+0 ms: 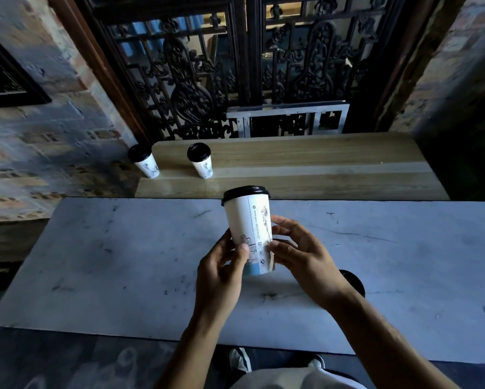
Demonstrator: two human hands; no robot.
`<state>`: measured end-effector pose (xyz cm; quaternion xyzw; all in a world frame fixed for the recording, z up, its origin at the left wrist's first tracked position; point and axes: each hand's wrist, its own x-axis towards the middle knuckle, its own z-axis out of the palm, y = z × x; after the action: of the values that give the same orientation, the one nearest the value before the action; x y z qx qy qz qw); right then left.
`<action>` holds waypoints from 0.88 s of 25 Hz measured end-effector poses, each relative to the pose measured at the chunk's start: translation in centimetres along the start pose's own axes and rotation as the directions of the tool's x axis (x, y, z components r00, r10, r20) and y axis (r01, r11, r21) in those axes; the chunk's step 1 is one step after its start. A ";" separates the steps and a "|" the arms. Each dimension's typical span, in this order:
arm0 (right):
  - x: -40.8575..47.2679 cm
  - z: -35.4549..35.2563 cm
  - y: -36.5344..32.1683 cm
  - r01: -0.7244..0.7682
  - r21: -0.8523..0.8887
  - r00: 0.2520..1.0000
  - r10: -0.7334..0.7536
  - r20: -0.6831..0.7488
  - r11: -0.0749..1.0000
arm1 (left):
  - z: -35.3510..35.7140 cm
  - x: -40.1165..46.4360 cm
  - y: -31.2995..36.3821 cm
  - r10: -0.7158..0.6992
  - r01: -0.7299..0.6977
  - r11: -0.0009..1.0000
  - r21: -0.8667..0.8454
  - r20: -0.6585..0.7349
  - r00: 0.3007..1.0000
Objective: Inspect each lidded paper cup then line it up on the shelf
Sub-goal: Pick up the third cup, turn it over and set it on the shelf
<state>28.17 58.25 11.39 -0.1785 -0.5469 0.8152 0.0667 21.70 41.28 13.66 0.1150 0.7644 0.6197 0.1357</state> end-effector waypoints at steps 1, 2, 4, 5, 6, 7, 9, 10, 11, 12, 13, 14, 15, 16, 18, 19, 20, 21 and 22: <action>0.0 -0.1 0.2 -0.004 0.014 1.000 0.004 0.002 1.000 | 0.0 0.0 0.2 -0.015 0.016 1.000 -0.007 0.010 1.000; 0.0 -0.1 0.3 -0.007 0.016 1.000 0.006 0.006 1.000 | 0.1 0.0 0.3 -0.032 0.032 0.999 -0.014 0.020 0.999; -0.1 -0.2 0.2 -0.006 0.006 0.999 0.005 0.049 1.000 | 0.3 0.0 0.5 -0.055 0.056 0.998 -0.018 0.039 0.998; -0.2 -0.2 0.0 -0.009 -0.005 0.997 0.009 0.076 1.000 | 0.4 0.0 0.5 -0.061 0.062 0.998 -0.014 0.049 0.997; -0.2 -0.3 -0.2 -0.021 -0.018 0.995 0.023 0.092 1.000 | 0.6 0.1 0.4 -0.067 0.068 0.998 -0.012 0.062 0.996; -0.3 -0.5 -0.3 -0.044 -0.026 0.994 0.047 0.095 0.999 | 0.7 0.1 0.2 -0.075 0.076 0.997 -0.011 0.075 0.994; -0.5 -1.3 -0.4 -0.090 -0.024 0.993 0.092 0.074 0.996 | 1.4 0.1 0.0 -0.077 0.077 0.997 -0.002 0.085 0.993; -0.5 -1.6 -0.4 -0.093 -0.030 0.993 0.094 0.064 0.995 | 1.8 0.0 0.0 -0.064 0.064 0.998 0.013 0.066 0.996; -0.4 -2.2 -0.4 -0.080 -0.048 0.995 0.082 0.048 0.996 | 2.2 0.0 0.0 -0.044 0.043 0.999 0.034 0.029 0.999; -0.4 -2.6 -0.4 -0.059 -0.073 0.998 0.061 0.029 0.996 | 2.5 0.0 0.0 -0.019 0.020 0.998 0.052 -0.016 1.000; -0.3 -3.1 -0.5 -0.036 -0.110 0.999 0.037 0.016 0.993 | 2.9 0.0 0.0 0.010 -0.007 0.998 0.065 -0.054 0.998; -0.3 -3.5 -0.7 -0.016 -0.142 1.000 0.018 0.016 0.990 | 3.2 0.0 0.0 0.040 -0.034 0.996 0.077 -0.078 0.996; -0.3 -3.9 -0.8 0.002 -0.170 1.000 0.002 0.025 0.985 | 3.5 0.1 0.0 0.061 -0.053 0.995 0.086 -0.089 0.994; -0.4 -4.4 -1.1 0.013 -0.188 0.999 -0.007 0.036 0.982 | 4.0 0.2 0.0 0.069 -0.061 0.994 0.091 -0.095 0.993; -0.5 -5.1 -1.7 0.016 -0.196 0.999 -0.009 0.037 0.980 | 5.0 0.1 0.2 0.071 -0.061 0.994 0.093 -0.103 0.992; -0.4 -5.6 -1.9 0.017 -0.208 0.999 -0.010 0.032 0.978 | 5.5 0.1 0.3 0.072 -0.062 0.994 0.090 -0.101 0.992; -0.3 -6.0 -2.2 0.016 -0.226 1.000 -0.011 0.024 0.974 | 6.0 0.1 0.2 0.068 -0.061 0.995 0.084 -0.092 0.993; -0.2 -6.5 -2.3 0.011 -0.251 1.000 -0.007 0.015 0.968 | 6.5 0.1 0.2 0.062 -0.056 0.995 0.081 -0.080 0.995; -0.2 -6.9 -2.6 0.004 -0.265 1.000 -0.001 0.010 0.964 | 6.9 0.1 0.2 0.053 -0.047 0.996 0.076 -0.072 0.996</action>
<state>30.59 65.16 11.45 -0.1811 -0.6518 0.7354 0.0407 24.03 47.70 12.49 0.1163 0.7884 0.5977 0.0875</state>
